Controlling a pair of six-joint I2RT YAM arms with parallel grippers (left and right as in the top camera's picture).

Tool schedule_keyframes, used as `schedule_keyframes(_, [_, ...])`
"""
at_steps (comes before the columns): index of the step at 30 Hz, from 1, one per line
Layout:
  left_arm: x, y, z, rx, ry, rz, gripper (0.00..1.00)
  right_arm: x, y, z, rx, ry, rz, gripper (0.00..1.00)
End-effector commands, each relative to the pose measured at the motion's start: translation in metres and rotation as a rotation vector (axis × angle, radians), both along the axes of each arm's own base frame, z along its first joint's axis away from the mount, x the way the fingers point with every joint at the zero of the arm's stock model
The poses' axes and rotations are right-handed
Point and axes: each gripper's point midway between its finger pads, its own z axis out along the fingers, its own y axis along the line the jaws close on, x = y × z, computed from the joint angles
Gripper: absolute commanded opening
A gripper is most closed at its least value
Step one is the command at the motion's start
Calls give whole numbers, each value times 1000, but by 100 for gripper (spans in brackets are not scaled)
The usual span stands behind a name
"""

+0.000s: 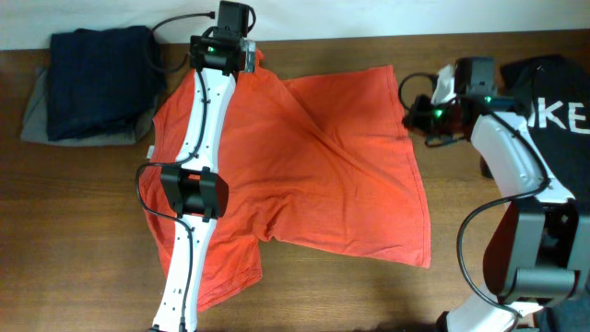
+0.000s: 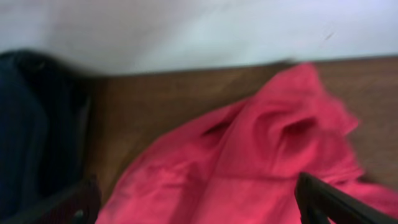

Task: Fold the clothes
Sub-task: 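Move the right gripper up to the shirt's upper right shoulder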

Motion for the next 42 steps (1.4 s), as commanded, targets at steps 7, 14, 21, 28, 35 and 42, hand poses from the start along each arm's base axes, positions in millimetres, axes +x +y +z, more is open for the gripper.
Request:
schedule_keyframes(7, [-27, 16, 4, 66, 98, 40, 99, 82, 14, 17, -48, -119, 2, 5])
schedule_keyframes(14, [-54, 27, -13, 73, 236, 54, 99, 117, 7, -15, -86, -106, -21, 6])
schedule_keyframes(21, [-65, 11, -24, -26, 293, 28, 99, 139, 17, -45, -85, -141, -6, 7])
schedule_keyframes(28, [-76, -9, -33, -128, 359, -33, 99, 150, 32, -64, -81, -168, 12, 9])
schedule_keyframes(35, [-95, -7, -40, -126, 442, -32, 99, 157, 24, -81, -123, -167, -36, 6])
schedule_keyframes(42, [-95, -7, -40, -126, 442, -31, 99, 158, 20, -110, -137, -139, -57, 4])
